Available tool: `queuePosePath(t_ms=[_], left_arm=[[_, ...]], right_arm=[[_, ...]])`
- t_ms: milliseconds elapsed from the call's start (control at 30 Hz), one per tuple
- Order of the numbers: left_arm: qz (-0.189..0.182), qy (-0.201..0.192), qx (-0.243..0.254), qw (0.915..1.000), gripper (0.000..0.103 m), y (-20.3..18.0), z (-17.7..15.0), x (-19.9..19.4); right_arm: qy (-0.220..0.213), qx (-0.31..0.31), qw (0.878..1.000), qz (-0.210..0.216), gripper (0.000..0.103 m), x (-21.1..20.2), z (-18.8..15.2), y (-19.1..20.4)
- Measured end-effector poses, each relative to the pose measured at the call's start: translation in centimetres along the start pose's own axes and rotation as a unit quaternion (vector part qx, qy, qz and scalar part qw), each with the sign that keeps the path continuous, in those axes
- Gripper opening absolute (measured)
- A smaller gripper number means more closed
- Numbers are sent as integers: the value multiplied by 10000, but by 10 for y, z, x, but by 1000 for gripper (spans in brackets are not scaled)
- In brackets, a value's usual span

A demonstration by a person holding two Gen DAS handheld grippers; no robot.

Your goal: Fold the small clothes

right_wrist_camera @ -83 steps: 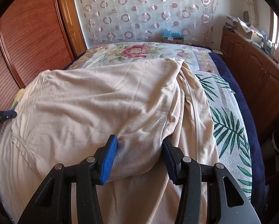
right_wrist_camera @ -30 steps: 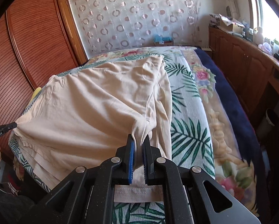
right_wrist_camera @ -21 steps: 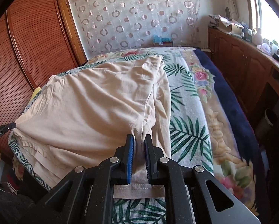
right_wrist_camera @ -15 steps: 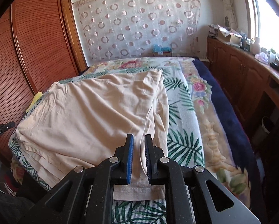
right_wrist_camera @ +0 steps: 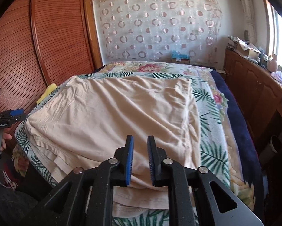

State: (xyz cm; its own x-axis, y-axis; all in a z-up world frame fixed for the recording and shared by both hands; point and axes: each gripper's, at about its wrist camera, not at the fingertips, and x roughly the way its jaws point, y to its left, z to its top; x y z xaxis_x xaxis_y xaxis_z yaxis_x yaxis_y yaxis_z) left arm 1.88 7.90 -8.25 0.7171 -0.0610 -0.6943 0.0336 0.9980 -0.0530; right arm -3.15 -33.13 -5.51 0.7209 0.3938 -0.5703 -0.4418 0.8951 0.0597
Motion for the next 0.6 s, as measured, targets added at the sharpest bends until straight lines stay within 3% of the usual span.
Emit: queuePosePath(t_ms=[100, 167, 233, 433, 600], left_arm=[[-11, 129, -46, 9999, 82, 2, -4, 8], [-31, 197, -84, 9998, 82, 2, -5, 12], [-6, 251, -121, 9996, 82, 4, -7, 15], [-86, 357, -292, 9989, 82, 11, -12, 20], [-130, 504, -402, 9978, 82, 15, -16, 28]], right_arm=[[171, -99, 9998, 76, 30, 18, 4, 5], [242, -169, 9995, 143, 44, 29, 4, 9], [337, -222, 9990, 201, 48, 40, 4, 13], [674, -358, 9969, 204, 56, 69, 0, 20], [706, -454, 9965, 15, 60, 77, -2, 18]])
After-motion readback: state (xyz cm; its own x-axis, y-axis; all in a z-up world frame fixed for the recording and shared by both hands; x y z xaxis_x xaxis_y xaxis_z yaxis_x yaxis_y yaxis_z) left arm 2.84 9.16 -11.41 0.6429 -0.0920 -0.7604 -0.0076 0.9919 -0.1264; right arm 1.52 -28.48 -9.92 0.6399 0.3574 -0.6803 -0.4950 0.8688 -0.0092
